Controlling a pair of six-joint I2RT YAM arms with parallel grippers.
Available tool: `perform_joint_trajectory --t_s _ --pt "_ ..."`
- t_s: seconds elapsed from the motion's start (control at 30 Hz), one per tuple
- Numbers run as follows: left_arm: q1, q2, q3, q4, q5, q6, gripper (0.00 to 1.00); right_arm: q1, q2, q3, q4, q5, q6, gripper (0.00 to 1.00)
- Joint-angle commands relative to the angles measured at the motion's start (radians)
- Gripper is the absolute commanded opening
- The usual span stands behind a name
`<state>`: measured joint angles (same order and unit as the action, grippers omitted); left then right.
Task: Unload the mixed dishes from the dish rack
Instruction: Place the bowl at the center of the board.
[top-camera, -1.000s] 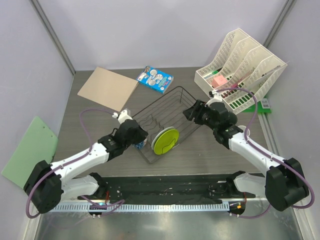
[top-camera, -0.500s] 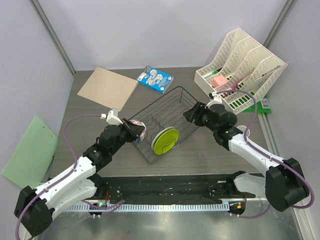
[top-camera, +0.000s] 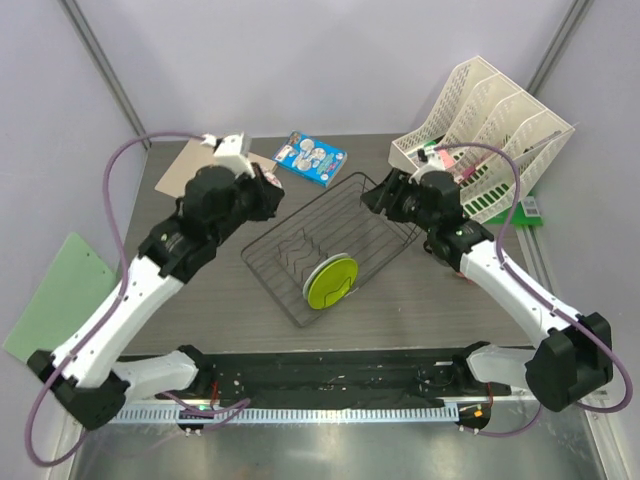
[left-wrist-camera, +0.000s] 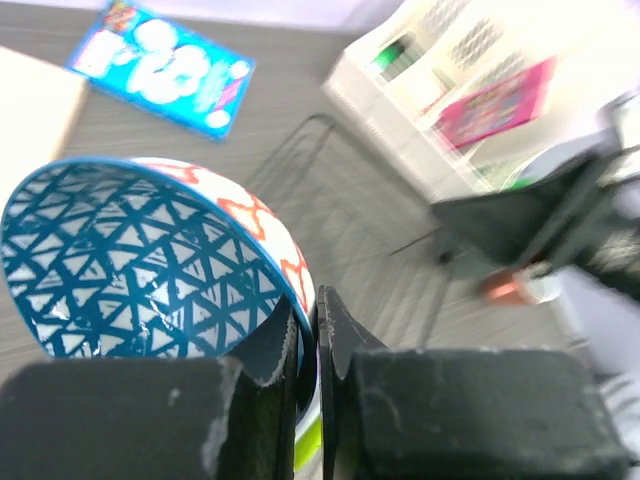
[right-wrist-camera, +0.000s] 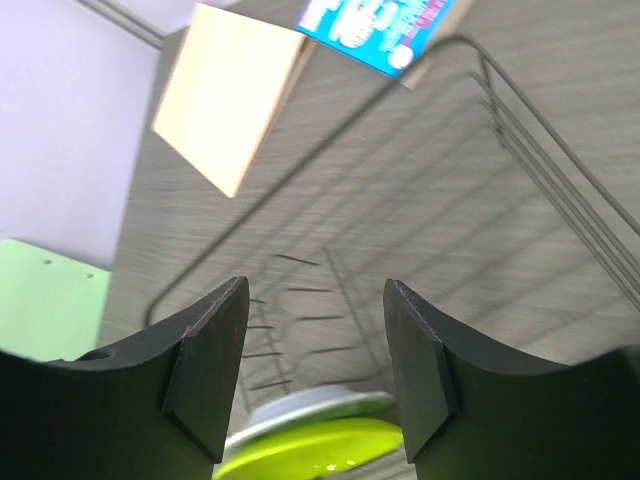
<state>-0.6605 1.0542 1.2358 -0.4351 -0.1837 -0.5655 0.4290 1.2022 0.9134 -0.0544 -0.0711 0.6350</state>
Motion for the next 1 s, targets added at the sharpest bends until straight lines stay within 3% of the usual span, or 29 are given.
perform_joint_trajectory --t_s 0.0,0.1,0.27,0.5,0.83,0.97 --pt "0.002 0.203 0.214 -0.408 0.009 0.249 0.00 0.004 0.059 0.181 -0.136 -0.091 0.009 0.61" --pt "-0.033 0.236 0.238 -0.481 0.030 0.351 0.00 0.002 0.076 0.248 -0.174 -0.078 -0.006 0.62" --pt "-0.152 0.129 0.127 -0.424 -0.089 0.557 0.00 0.004 0.117 0.317 -0.254 -0.049 -0.044 0.62" --pt "-0.163 0.061 0.096 -0.422 -0.200 0.763 0.00 0.004 0.172 0.328 -0.262 -0.101 -0.028 0.62" --pt "-0.228 0.046 0.062 -0.494 -0.086 0.886 0.00 0.037 0.250 0.439 -0.323 -0.171 -0.063 0.62" --pt "-0.268 0.076 0.071 -0.499 -0.170 0.895 0.00 0.066 0.286 0.495 -0.360 -0.187 -0.092 0.62"
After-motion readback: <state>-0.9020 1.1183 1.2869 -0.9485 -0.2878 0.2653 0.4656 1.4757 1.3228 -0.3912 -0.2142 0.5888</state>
